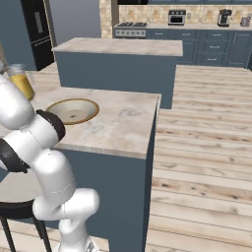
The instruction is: There are two ice cubes in the ice bowl. Place both ice cubes in the glass cup.
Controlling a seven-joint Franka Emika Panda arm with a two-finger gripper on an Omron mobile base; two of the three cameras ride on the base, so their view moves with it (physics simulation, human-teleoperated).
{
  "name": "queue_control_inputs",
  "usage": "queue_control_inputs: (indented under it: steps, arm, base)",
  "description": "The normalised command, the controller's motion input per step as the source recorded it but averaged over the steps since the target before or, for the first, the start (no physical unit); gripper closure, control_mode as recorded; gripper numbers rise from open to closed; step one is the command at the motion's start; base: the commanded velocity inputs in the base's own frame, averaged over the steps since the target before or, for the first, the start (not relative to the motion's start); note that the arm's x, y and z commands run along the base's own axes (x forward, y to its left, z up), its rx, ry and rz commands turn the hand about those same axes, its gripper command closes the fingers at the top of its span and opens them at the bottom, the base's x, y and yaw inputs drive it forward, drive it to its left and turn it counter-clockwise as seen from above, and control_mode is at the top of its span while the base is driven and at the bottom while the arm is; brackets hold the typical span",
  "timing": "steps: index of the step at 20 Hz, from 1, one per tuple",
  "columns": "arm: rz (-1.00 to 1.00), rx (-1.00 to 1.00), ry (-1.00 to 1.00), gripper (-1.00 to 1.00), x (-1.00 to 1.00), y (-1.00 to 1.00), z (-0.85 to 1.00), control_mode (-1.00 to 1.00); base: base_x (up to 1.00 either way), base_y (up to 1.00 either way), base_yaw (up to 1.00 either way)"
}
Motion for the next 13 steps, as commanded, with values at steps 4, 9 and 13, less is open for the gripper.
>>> queue_control_inputs:
  steps: [4, 9, 13]
  arm:
    - [-0.02, 0.25, -0.20, -1.00, -1.00, -1.00, 0.33, -1.00]
    - [-0.02, 0.26, -0.11, -1.00, -1.00, -1.00, 0.23, -1.00]
    - [0.00, 0.07, -0.03, -1.00, -1.00, -1.00, -0.63, -1.00]
  base:
    - [0.00, 0.00, 0.00]
    - [0.00, 0.00, 0.00]
    - [0.00, 0.00, 0.00]
